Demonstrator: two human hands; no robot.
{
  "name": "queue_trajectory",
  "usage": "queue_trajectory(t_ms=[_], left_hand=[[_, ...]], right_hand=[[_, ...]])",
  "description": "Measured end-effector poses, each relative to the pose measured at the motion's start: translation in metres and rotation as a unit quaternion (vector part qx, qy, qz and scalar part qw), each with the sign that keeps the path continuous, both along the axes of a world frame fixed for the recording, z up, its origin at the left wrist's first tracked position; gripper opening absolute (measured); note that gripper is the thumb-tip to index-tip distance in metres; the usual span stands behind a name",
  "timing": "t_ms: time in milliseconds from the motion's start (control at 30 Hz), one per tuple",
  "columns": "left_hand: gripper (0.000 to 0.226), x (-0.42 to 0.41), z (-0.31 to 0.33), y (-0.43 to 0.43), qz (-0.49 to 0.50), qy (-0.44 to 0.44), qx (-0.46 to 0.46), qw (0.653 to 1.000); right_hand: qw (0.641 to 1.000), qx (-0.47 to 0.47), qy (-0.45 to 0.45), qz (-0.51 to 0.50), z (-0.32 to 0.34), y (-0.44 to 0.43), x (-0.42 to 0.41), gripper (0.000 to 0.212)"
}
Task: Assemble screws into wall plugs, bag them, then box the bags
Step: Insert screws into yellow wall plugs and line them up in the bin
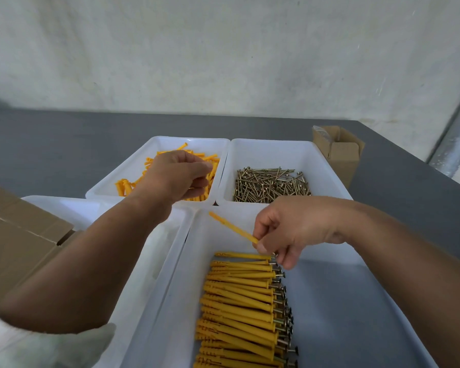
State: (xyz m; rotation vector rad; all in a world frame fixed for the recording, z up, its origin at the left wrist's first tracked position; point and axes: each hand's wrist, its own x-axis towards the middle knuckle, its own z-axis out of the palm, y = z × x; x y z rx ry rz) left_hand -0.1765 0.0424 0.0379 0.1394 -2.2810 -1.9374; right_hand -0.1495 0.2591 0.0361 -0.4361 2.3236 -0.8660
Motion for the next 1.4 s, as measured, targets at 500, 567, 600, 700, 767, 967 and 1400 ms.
queue_trajectory(t_ms=[500, 567, 600, 700, 767, 967, 1400], left_hand=[[0.045, -0.02, -0.027, -0.038, 0.124, -0.027, -0.537, 0.834], [0.057, -0.022, -0.032, -0.041, 0.11, -0.078, -0.564, 0.815], [0.062, -0.022, -0.034, -0.042, 0.1, -0.102, -0.576, 0.805], [0.076, -0.023, -0.038, -0.045, 0.072, -0.148, -0.598, 0.785], [0.082, -0.025, -0.039, -0.046, 0.062, -0.161, -0.604, 0.778], [0.079, -0.027, -0.04, -0.048, 0.049, -0.166, -0.614, 0.77], [0.059, -0.031, -0.037, -0.051, 0.021, -0.183, -0.614, 0.768]], right_hand=[[0.97, 0.226, 0.036, 0.078, -0.017, -0.016, 0.005, 0.021], [0.97, 0.225, 0.037, 0.08, -0.017, -0.017, 0.004, 0.022], [0.97, 0.224, 0.039, 0.082, -0.016, -0.016, 0.005, 0.022], [0.97, 0.219, 0.068, 0.082, -0.008, -0.013, 0.003, 0.016], [0.976, 0.164, 0.137, 0.05, 0.001, -0.008, 0.0, 0.014], [0.912, 0.051, 0.373, -0.164, 0.003, 0.016, -0.03, 0.046], [0.94, 0.246, 0.202, -0.12, -0.034, 0.031, -0.057, 0.08]])
